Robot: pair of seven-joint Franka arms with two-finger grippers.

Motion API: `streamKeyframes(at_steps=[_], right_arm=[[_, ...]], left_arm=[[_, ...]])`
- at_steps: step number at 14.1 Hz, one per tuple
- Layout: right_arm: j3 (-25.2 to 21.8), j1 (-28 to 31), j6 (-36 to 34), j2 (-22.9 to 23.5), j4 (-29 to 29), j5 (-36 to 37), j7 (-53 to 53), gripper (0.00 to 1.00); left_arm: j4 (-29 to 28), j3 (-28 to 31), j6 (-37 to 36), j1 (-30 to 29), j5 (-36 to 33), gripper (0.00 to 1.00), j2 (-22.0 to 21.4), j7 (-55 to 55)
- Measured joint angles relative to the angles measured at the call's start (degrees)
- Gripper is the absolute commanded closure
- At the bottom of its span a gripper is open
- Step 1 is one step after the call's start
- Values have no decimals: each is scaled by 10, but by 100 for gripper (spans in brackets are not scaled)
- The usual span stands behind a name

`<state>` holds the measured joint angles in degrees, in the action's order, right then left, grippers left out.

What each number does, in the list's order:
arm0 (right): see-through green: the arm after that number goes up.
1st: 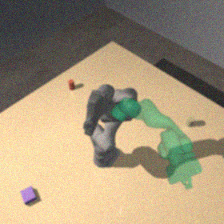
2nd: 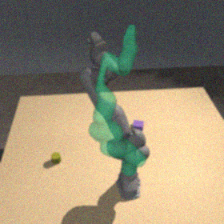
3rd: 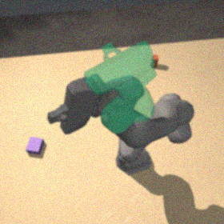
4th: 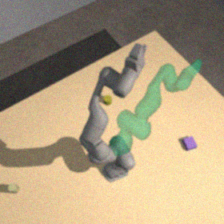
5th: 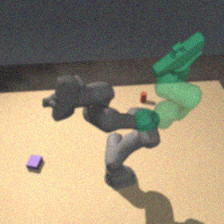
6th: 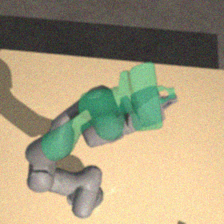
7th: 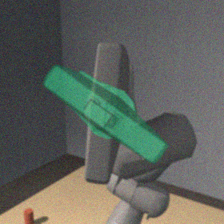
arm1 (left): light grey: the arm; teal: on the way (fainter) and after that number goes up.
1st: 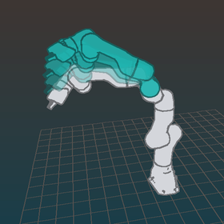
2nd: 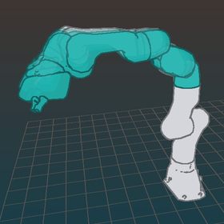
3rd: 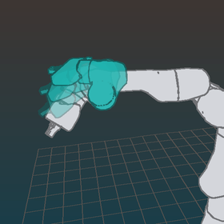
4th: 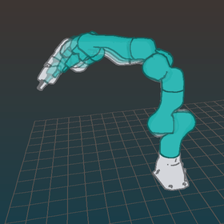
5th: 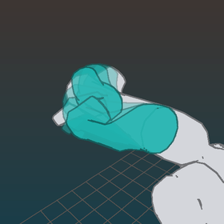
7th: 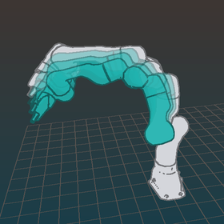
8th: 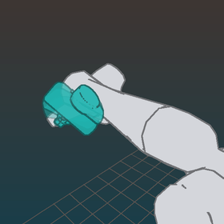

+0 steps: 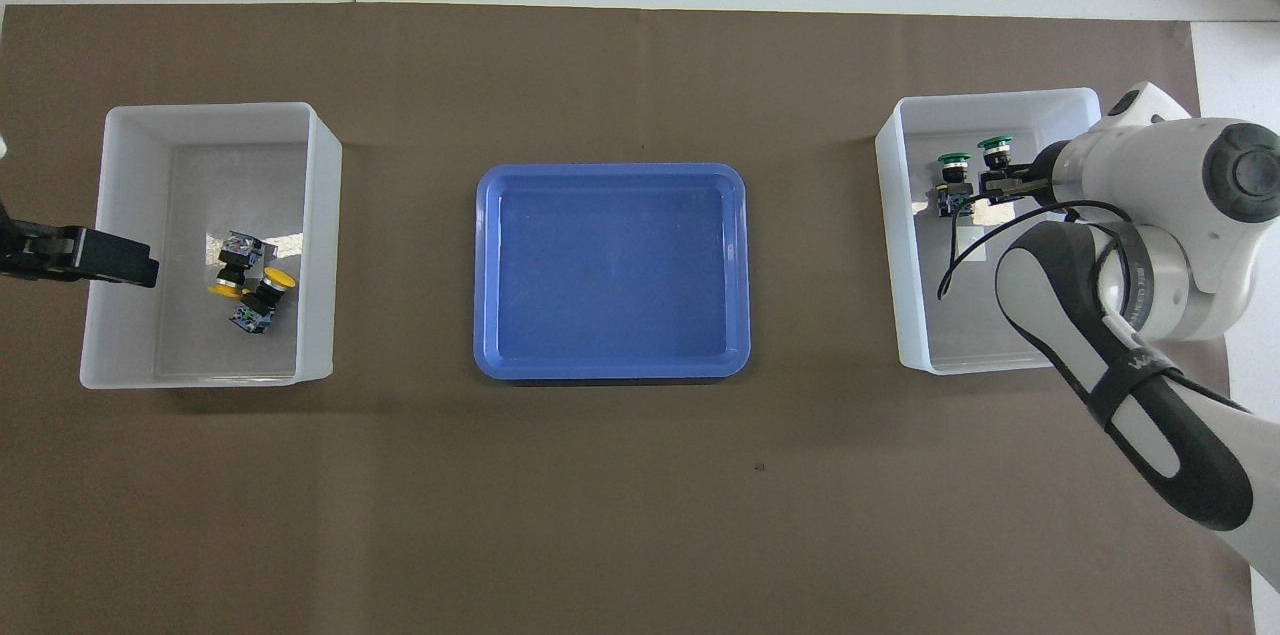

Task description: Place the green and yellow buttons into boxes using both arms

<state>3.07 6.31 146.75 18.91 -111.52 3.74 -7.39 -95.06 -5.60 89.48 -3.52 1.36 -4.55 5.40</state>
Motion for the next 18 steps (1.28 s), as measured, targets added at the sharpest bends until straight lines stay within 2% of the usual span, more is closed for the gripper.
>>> streamKeyframes(at_steps=[1,2,3,4,9,11,14,18], right_arm=[[0,0,11,12,0,0,0,100],[0,1,17,20,1,0,0,75],[0,1,20,24,1,0,0,15],[0,2,20,24,2,0,0,0],[0,2,17,22,9,-1,0,0],[0,2,-7,8,18,-1,3,0],[2,0,-88,-35,40,-2,41,0],[9,-9,-237,-106,87,-2,101,0]], left_arm=[[11,1,-10,0,0,0,0,0],[19,1,-16,0,0,0,0,0],[21,1,-17,0,0,0,0,0],[21,1,-19,1,0,0,1,0],[21,1,-22,1,0,0,3,0],[20,1,-23,1,0,0,3,0],[20,2,-23,1,0,0,4,-1],[20,4,-24,1,0,0,4,-1]])
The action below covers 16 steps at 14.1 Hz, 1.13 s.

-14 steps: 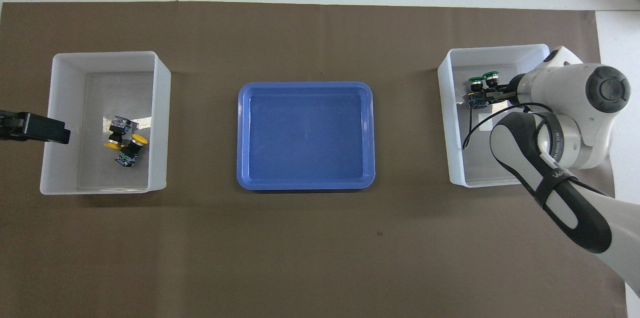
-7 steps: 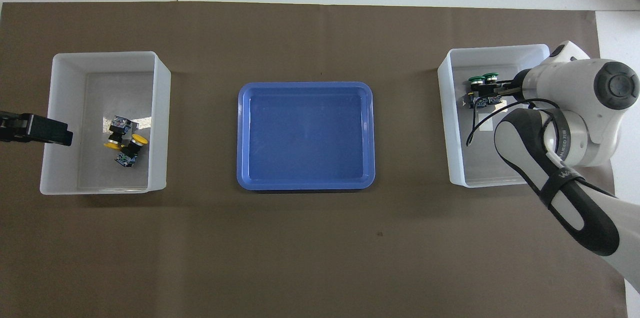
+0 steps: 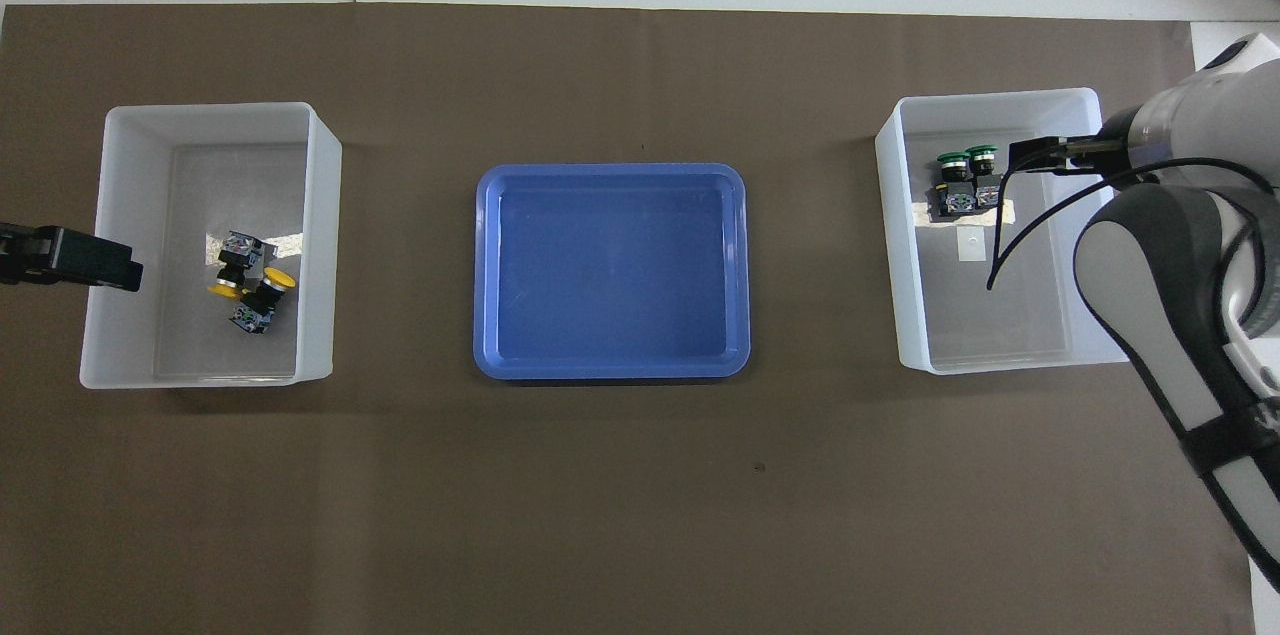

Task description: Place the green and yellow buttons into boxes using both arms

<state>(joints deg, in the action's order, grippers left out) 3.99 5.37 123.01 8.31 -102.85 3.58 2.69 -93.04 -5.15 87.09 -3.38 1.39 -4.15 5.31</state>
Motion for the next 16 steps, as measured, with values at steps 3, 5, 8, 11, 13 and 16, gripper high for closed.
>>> streamKeyframes(at_steps=[3,5,8,11,13,16], right_arm=[[1,-23,-96,-49,21,0,19,0],[1,-32,-148,-75,26,0,23,0],[0,-31,-229,-82,70,0,23,0],[0,-27,-288,-82,88,0,23,0],[-1,-27,-314,-84,85,0,23,0],[0,-28,-312,-85,84,-1,23,0]], left_arm=[[0,-1,-1,1,0,0,0,0],[0,-1,-2,1,0,0,0,0],[0,1,-2,1,0,0,0,0],[0,1,-2,1,0,0,0,0],[0,1,-2,1,0,0,0,0],[0,1,-2,1,0,0,0,0]])
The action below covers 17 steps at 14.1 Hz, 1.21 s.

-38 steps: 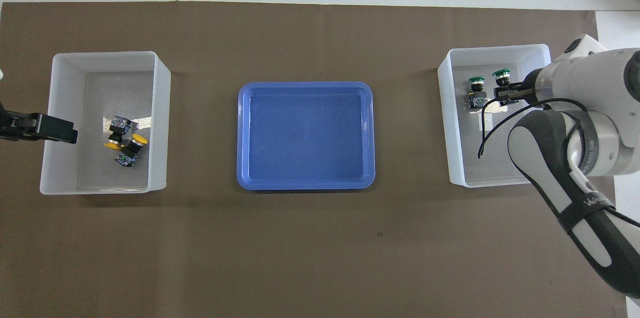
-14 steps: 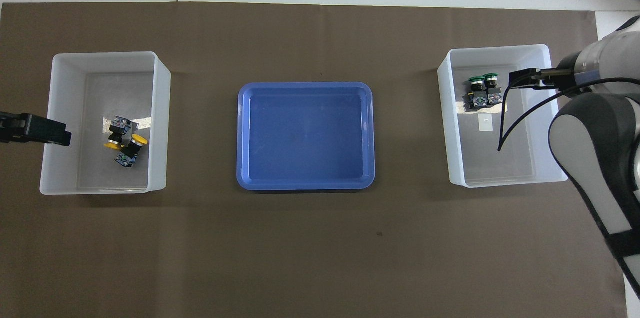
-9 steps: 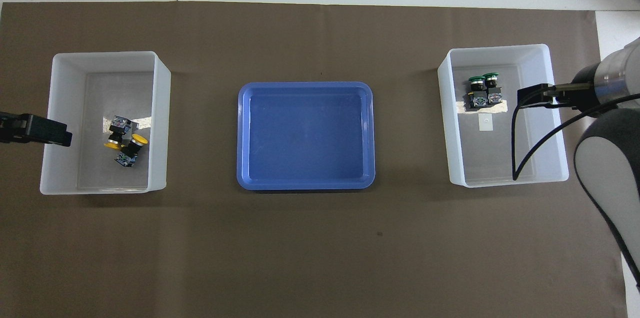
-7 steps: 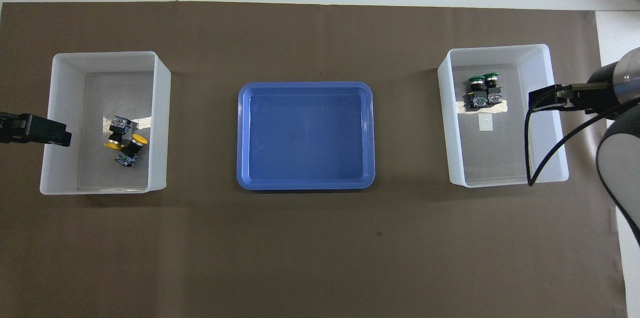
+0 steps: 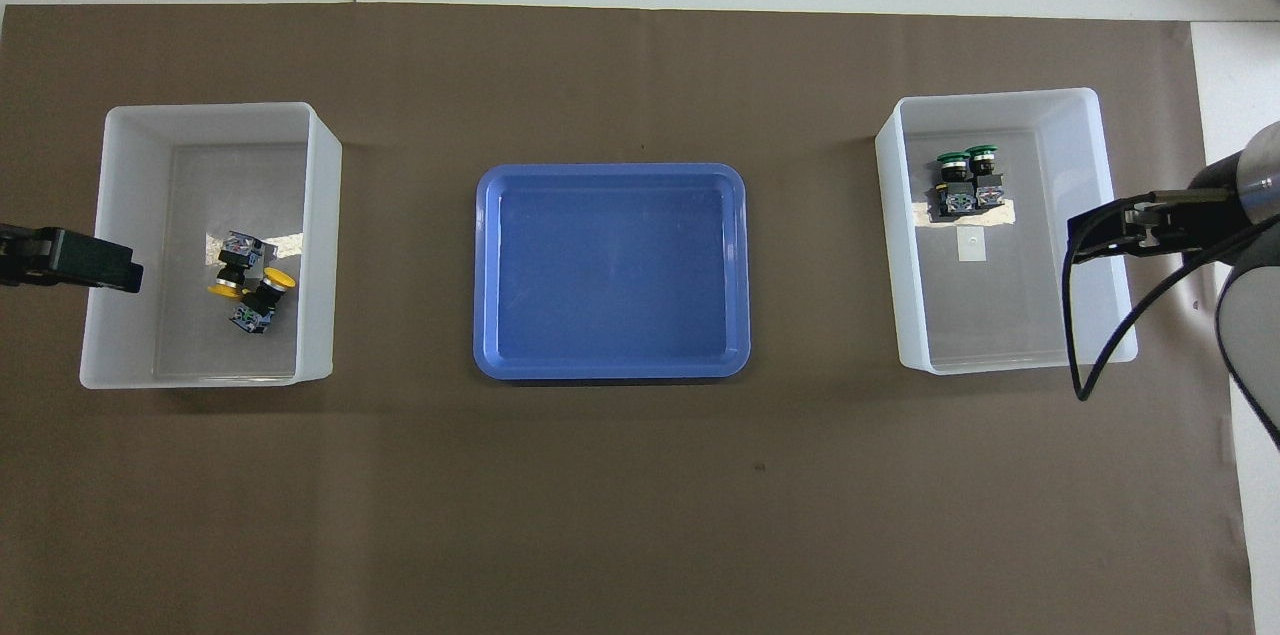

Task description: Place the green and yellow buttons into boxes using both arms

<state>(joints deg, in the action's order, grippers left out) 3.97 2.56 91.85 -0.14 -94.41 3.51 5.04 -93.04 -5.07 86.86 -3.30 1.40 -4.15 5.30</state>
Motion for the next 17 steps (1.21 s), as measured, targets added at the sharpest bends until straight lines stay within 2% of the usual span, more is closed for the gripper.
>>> streamKeyframes(at_steps=[7,11,17], right_arm=[[0,-1,11,1,17,-2,0,0],[-1,1,11,3,20,-41,0,0],[0,-1,11,5,20,-18,0,0]], left_arm=[[0,0,0,0,0,0,0,0],[0,0,0,0,0,0,0,0],[0,0,0,0,0,0,0,0]])
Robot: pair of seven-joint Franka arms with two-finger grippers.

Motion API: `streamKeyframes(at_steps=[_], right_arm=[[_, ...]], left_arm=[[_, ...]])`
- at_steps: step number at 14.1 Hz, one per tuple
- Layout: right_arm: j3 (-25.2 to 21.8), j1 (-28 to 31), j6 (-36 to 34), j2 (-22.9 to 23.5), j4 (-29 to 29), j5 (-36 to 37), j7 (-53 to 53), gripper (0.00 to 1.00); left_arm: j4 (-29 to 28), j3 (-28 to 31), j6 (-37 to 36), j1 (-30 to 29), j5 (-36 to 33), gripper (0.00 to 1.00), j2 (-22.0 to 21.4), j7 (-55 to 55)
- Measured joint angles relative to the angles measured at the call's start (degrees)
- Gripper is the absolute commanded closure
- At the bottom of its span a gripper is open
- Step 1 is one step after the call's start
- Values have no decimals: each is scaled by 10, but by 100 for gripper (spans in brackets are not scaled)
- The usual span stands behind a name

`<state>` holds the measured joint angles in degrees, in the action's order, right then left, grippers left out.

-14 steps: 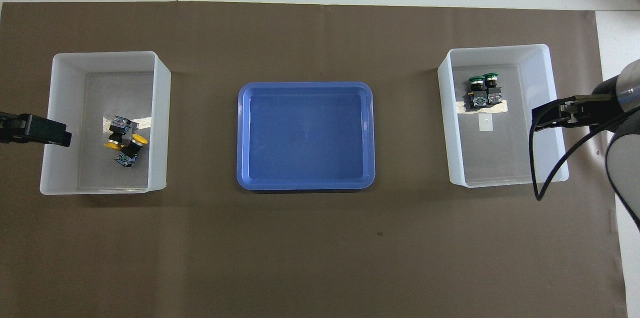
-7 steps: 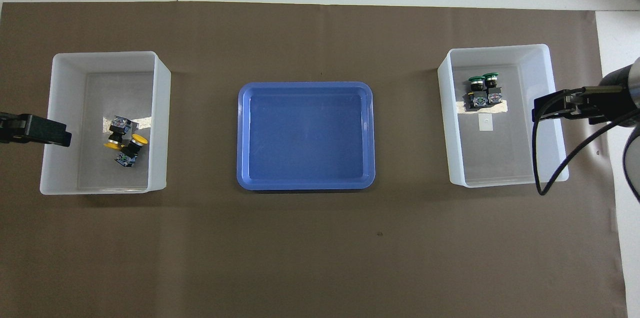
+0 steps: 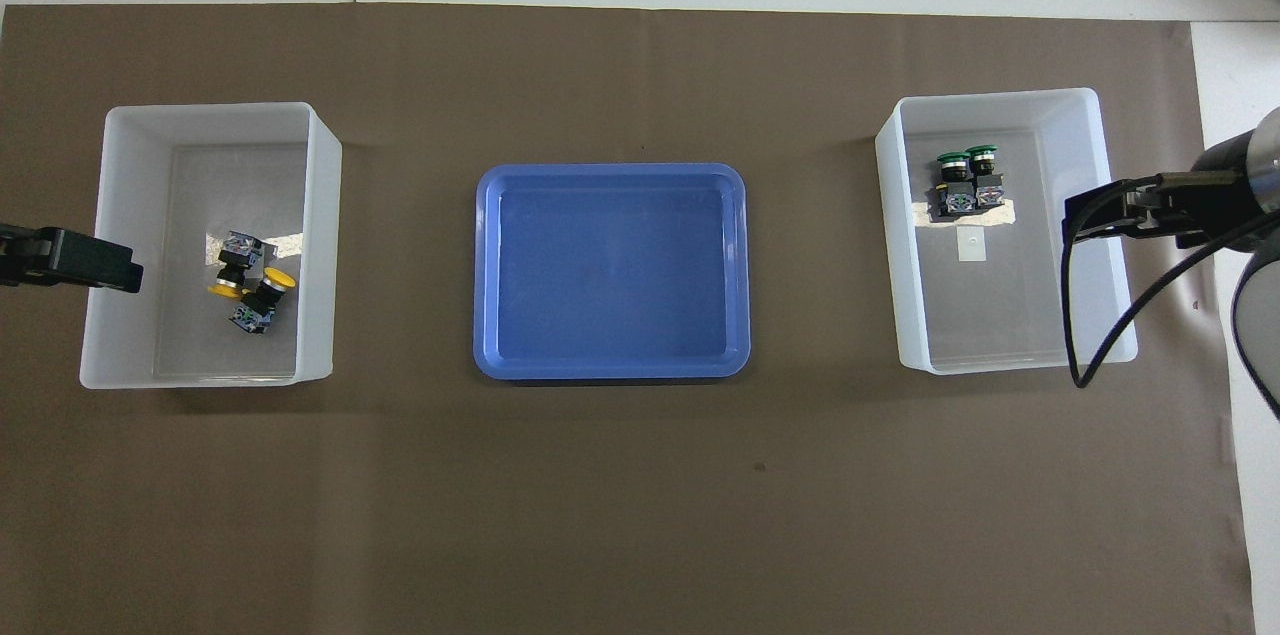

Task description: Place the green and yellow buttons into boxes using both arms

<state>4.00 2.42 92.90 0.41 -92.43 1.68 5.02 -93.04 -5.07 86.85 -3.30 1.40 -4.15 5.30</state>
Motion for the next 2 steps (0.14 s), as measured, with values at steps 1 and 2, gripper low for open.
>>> streamKeyframes(at_steps=[1,2], right_arm=[[0,0,0,0,0,0,0,0],[0,0,0,0,0,0,0,0]], left_arm=[[0,0,0,0,0,0,0,0],[0,0,0,0,0,0,0,0]])
